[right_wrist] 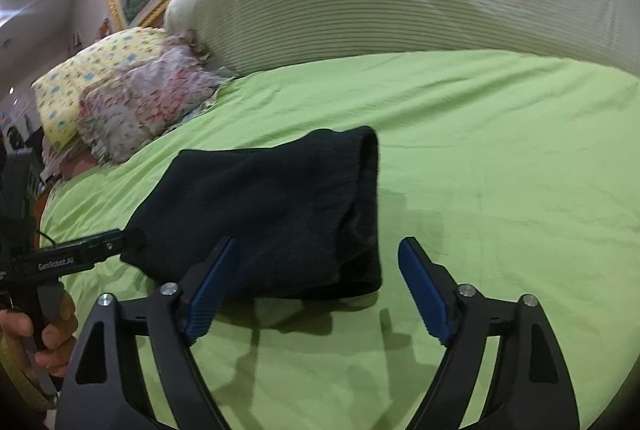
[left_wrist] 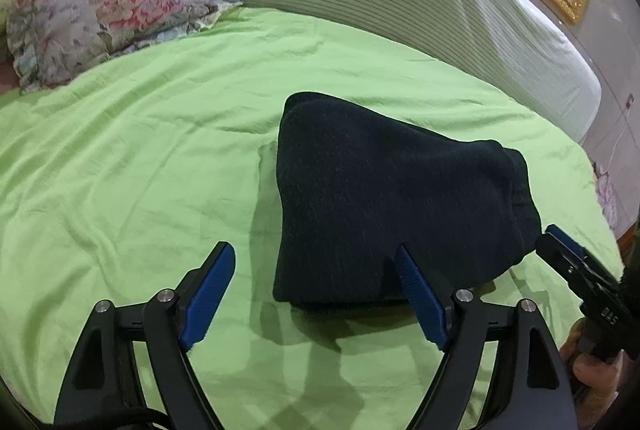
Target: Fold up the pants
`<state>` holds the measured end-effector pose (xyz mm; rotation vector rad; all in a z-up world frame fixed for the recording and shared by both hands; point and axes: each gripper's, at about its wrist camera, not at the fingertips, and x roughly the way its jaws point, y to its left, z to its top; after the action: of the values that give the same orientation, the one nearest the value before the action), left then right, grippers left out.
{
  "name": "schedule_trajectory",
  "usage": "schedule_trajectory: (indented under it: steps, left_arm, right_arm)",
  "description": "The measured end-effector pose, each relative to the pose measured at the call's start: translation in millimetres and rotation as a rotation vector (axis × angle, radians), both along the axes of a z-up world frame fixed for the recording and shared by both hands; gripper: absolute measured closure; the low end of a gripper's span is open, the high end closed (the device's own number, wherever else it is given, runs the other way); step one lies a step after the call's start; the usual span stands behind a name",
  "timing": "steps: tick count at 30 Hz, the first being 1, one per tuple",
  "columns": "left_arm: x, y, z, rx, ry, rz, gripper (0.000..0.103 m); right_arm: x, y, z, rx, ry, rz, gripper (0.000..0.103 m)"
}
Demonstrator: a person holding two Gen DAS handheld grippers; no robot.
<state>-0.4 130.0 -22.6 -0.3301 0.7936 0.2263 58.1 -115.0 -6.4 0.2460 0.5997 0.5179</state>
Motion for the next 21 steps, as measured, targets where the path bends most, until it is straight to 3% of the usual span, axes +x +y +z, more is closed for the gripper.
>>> schedule_trajectory:
  steps: [5, 16, 21]
  left_arm:
    - [-9.8, -3.5, 3.0, 0.022, -0.007, 0.006, 0.018]
    - [-31.2, -14.1, 5.0, 0.054, -0.023, -0.002, 0.017]
    - [-40.7, -28.6, 4.1, 0.124, -0.036, 0.006, 0.014]
  right_arm:
    - [-15.6, 10.7, 0.5, -0.048, -0.032, 0.025, 0.016]
    - [-36.2, 15.5, -6.4, -0.047, -0.059, 0.038, 0.015]
    - [-37.1, 13.5, -9.4, -0.043, -0.067, 0.038, 0.015]
